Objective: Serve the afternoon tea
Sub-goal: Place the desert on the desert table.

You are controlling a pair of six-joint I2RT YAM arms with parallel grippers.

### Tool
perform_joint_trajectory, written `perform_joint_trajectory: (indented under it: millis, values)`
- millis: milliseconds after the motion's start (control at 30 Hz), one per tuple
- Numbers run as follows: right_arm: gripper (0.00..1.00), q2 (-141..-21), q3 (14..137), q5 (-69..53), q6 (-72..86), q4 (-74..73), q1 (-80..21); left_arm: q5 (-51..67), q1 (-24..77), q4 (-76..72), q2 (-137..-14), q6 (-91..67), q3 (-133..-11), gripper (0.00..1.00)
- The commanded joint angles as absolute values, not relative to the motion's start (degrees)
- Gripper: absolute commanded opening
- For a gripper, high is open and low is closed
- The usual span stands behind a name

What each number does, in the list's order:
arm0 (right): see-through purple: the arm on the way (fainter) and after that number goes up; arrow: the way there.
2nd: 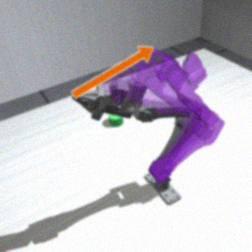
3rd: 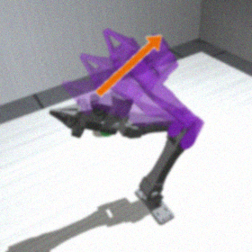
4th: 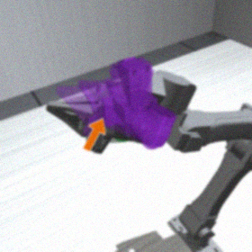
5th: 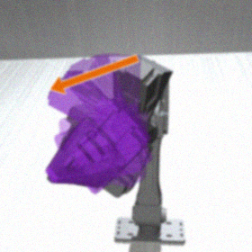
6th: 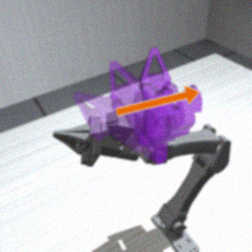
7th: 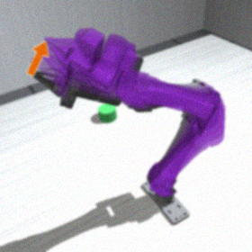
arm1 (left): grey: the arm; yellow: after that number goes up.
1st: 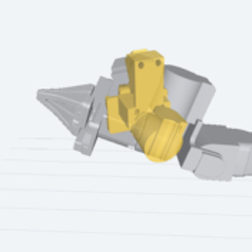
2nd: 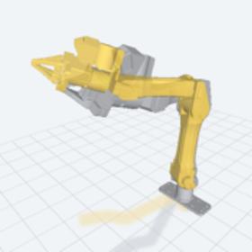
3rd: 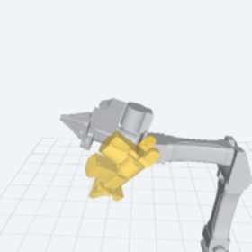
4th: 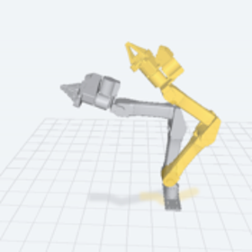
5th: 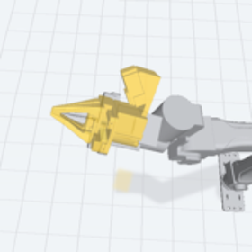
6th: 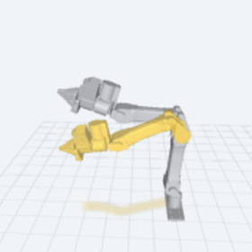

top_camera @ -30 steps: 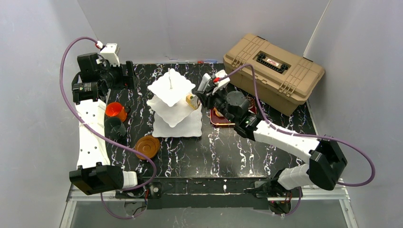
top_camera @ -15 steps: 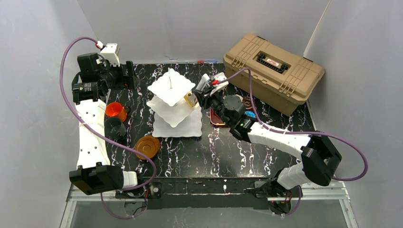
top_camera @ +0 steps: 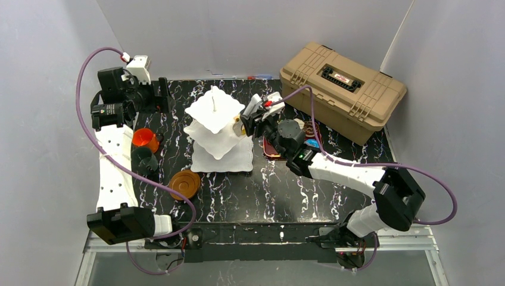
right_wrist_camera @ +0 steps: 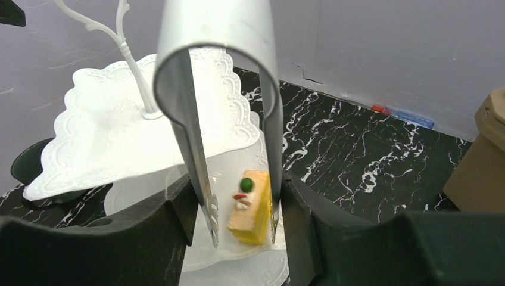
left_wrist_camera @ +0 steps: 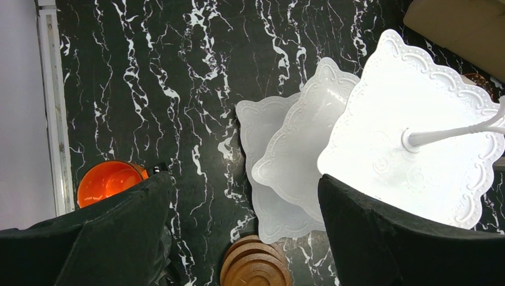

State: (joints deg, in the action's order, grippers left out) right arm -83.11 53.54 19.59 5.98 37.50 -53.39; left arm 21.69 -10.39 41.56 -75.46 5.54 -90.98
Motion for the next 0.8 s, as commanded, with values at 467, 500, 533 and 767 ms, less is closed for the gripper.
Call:
perform_joint_trajectory:
  millis: [467,500,533,767]
  values:
    - [0.61,-71.74,52.58,23.61,4.43,34.27,-53.70,22.59,-10.77,41.83,-73.96,5.82,-90.26,0.91]
    - [0.61,-70.52,52.30,24.21,4.09,32.99,-53.70,22.55,-10.81,41.86,-73.92,5.91,-90.31,0.91]
    - [0.61,-69.26,51.92,24.86,3.74,31.81,-53.64,22.56,-10.73,41.88,-73.96,5.92,-90.35,0.91]
    - [0.62,-62.88,48.72,28.92,2.55,25.54,-53.10,22.41,-10.73,41.92,-73.88,6.34,-90.18,0.91]
